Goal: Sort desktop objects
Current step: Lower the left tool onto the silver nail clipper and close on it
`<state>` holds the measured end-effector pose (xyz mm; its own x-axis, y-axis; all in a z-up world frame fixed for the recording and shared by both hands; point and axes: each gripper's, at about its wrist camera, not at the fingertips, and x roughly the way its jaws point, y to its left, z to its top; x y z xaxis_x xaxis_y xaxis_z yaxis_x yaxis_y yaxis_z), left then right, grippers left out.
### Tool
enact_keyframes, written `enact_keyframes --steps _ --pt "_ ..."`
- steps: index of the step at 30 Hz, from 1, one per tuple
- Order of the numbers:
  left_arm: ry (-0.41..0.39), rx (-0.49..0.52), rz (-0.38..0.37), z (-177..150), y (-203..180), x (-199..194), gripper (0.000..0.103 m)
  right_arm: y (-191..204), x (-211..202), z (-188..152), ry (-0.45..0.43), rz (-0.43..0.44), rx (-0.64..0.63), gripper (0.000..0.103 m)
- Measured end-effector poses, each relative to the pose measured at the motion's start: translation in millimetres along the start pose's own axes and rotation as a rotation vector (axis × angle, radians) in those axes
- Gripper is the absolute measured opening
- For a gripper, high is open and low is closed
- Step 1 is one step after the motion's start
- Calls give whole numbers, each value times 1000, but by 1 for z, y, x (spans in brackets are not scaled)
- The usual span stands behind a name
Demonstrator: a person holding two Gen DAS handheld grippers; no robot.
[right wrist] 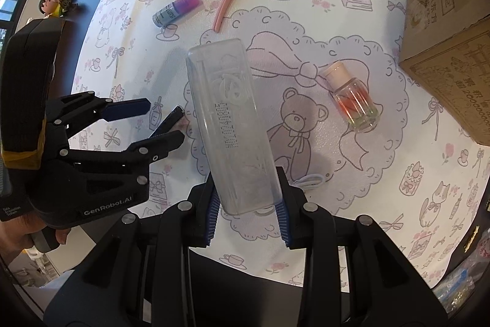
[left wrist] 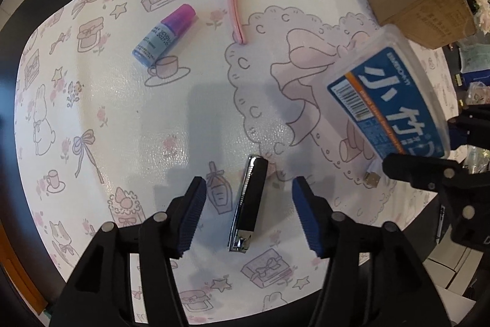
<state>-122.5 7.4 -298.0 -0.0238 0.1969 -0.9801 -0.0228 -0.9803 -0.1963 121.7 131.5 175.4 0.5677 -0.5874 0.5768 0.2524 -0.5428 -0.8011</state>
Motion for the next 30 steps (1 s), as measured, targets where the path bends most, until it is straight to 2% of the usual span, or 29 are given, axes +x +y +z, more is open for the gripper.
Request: enact_keyframes --steps 7,9,10,11,12,19,30 --pt "-30 54 73 -7 -14 -1 56 2 1 2 -6 -4 -7 33" --pt "-45 65 117 -11 -17 -4 46 2 1 3 -7 -5 -5 33" --pt "-52 59 130 -12 -15 -6 36 2 1 4 -8 -6 -4 33" --pt "-58 51 113 -13 -12 -8 16 2 1 4 -9 -7 -3 33" --pt "-56 38 81 -13 -9 -9 12 3 1 4 -11 -8 -3 33" --pt "-53 -24 -1 -16 -1 -15 12 6 2 5 -22 -15 5 33" --pt "-108 -19 -24 -12 -4 -44 11 7 -5 3 -48 -10 17 33"
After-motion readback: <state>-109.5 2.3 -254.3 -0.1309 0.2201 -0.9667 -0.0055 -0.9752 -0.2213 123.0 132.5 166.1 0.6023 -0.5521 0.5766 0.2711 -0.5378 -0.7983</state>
